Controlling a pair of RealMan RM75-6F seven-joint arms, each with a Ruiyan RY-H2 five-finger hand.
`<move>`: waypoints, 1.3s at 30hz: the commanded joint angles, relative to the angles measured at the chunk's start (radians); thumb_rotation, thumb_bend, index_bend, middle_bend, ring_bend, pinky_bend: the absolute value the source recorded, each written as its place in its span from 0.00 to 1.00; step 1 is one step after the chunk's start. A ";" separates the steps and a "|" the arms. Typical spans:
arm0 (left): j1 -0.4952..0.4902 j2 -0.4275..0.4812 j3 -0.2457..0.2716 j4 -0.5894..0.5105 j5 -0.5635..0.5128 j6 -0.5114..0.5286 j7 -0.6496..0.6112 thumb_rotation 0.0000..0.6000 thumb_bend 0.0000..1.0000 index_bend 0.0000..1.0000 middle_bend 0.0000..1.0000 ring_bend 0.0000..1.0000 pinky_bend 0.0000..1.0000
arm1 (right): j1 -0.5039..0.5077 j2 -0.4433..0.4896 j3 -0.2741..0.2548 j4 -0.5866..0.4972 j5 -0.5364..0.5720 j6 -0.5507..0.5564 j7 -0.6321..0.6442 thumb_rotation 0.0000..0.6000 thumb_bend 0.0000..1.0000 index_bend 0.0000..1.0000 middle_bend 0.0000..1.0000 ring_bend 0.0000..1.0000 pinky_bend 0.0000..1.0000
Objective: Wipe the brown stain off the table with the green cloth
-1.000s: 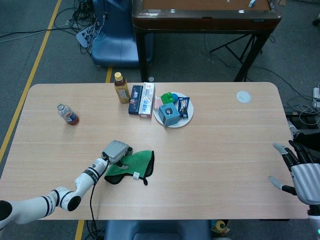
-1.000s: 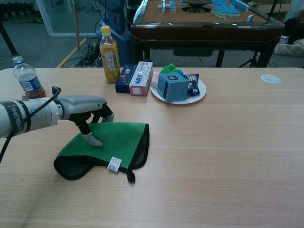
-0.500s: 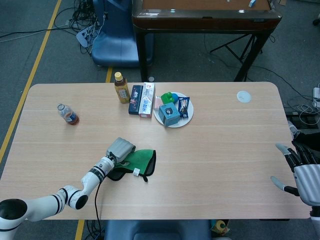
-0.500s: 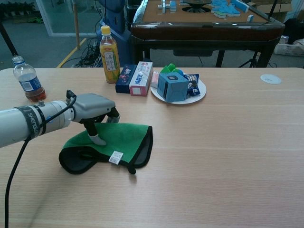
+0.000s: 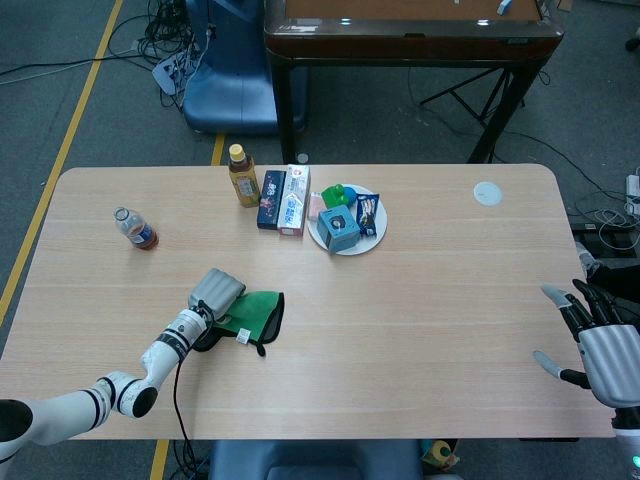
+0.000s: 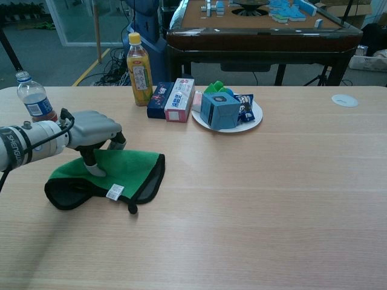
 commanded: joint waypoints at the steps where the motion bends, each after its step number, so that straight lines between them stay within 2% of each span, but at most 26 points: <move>1: -0.011 -0.014 -0.005 -0.011 0.002 0.001 0.012 1.00 0.17 0.52 0.55 0.61 0.84 | -0.001 0.001 0.001 0.003 0.002 0.003 0.004 1.00 0.24 0.15 0.24 0.09 0.11; 10: -0.051 -0.087 -0.037 -0.012 0.001 -0.010 -0.003 1.00 0.17 0.52 0.55 0.61 0.84 | -0.013 0.005 -0.003 0.011 0.010 0.012 0.012 1.00 0.24 0.15 0.24 0.09 0.11; 16: -0.069 -0.131 -0.035 0.012 -0.004 -0.015 0.022 1.00 0.17 0.52 0.55 0.61 0.84 | -0.013 0.005 -0.003 0.010 0.010 0.012 0.009 1.00 0.24 0.15 0.24 0.09 0.11; 21: -0.072 -0.155 -0.023 0.074 -0.023 -0.005 0.086 1.00 0.17 0.51 0.55 0.61 0.83 | -0.014 0.003 -0.003 0.010 0.009 0.012 0.010 1.00 0.24 0.15 0.24 0.09 0.11; 30: -0.027 -0.064 -0.023 0.092 -0.091 0.029 0.134 1.00 0.17 0.51 0.55 0.61 0.83 | -0.010 0.004 0.000 0.009 0.002 0.014 0.014 1.00 0.24 0.15 0.24 0.09 0.11; 39: 0.002 0.058 -0.074 -0.019 -0.124 0.110 0.125 1.00 0.17 0.51 0.55 0.61 0.82 | 0.001 -0.006 0.003 0.015 -0.001 0.002 0.018 1.00 0.24 0.15 0.24 0.09 0.11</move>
